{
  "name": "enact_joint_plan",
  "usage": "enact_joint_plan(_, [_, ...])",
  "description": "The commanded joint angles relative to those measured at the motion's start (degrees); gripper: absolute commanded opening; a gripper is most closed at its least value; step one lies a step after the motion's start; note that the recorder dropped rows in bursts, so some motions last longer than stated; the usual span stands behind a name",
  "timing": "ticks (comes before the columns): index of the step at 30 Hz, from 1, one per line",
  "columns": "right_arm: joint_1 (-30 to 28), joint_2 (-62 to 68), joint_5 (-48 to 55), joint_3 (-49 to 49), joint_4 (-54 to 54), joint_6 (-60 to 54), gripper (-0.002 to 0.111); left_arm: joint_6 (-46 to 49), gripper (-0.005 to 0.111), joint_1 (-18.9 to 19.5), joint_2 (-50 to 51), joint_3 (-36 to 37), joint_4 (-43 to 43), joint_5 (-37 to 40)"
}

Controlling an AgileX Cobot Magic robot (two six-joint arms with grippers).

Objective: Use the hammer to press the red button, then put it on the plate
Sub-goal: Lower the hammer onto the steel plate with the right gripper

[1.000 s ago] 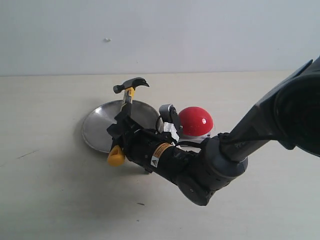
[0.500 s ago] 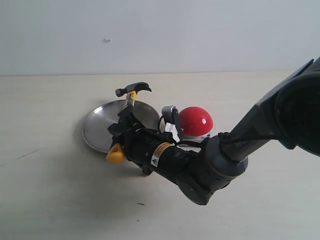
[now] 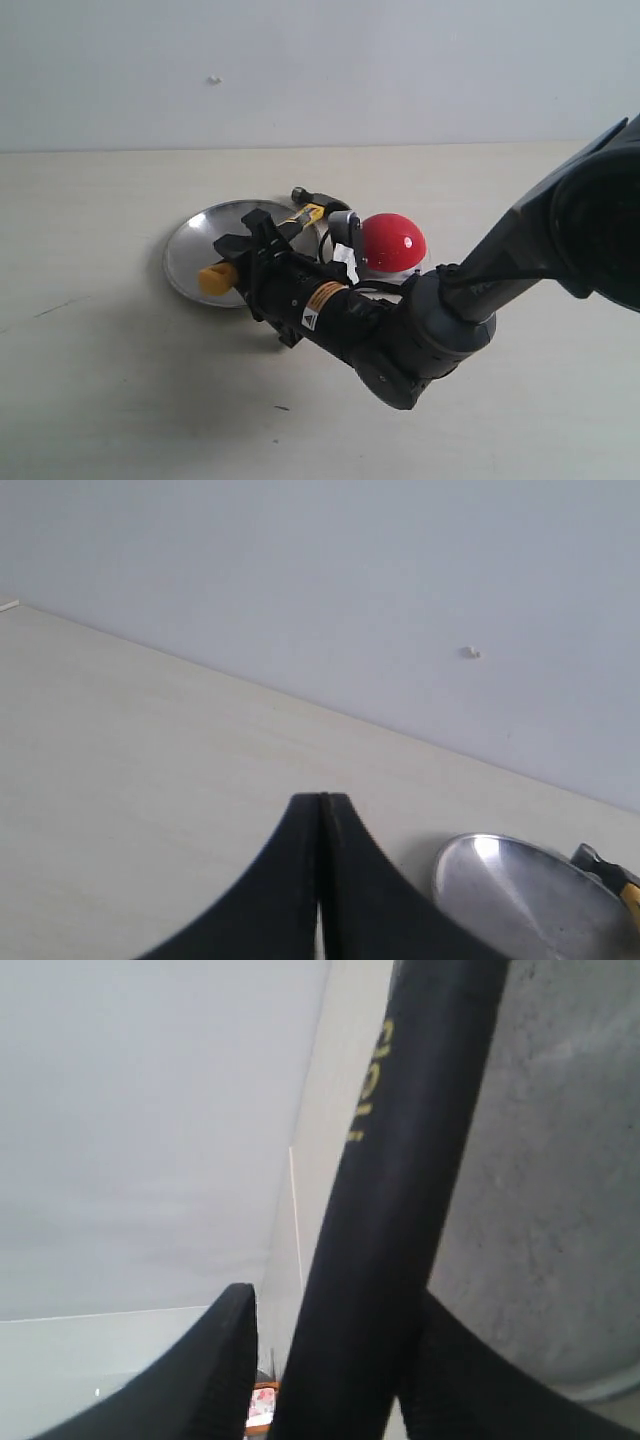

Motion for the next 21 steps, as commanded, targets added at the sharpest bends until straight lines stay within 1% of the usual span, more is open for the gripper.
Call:
enact_joint_plan(1, [-0.2, -0.6, -4.5, -0.7, -2.4, -0.1, 0.045, -0.3, 0.0, -0.4, -0.2, 0.0, 0.0, -0.9])
enact_joint_plan(10, [-0.2, -0.6, -4.7, -0.7, -5.4, 0.9, 0.045, -0.3, 0.0, -0.4, -0.2, 0.0, 0.3, -0.9])
enact_joint_plan(12, [-0.2, -0.6, -4.7, -0.7, -5.7, 0.8, 0.042, -0.3, 0.0, -0.4, -0.2, 0.0, 0.3, -0.9])
enact_joint_plan(13, [-0.2, -0.6, -4.7, -0.7, -5.8, 0.8, 0.039, -0.3, 0.0, -0.4, -0.2, 0.0, 0.3, -0.9])
enact_joint_plan(14, [-0.2, -0.6, -4.5, -0.7, -5.8, 0.8, 0.034, -0.3, 0.0, -0.4, -0.2, 0.0, 0.3, -0.9])
enact_joint_plan(19, [-0.2, -0.6, -4.4, -0.7, -6.9, -2.4, 0.001, -0.3, 0.0, -0.4, -0.2, 0.0, 0.3, -0.9])
enact_joint_plan(21, [-0.2, -0.6, -4.4, -0.7, -7.7, -3.3, 0.0, -0.3, 0.0, -0.4, -0.2, 0.0, 0.3, -0.9])
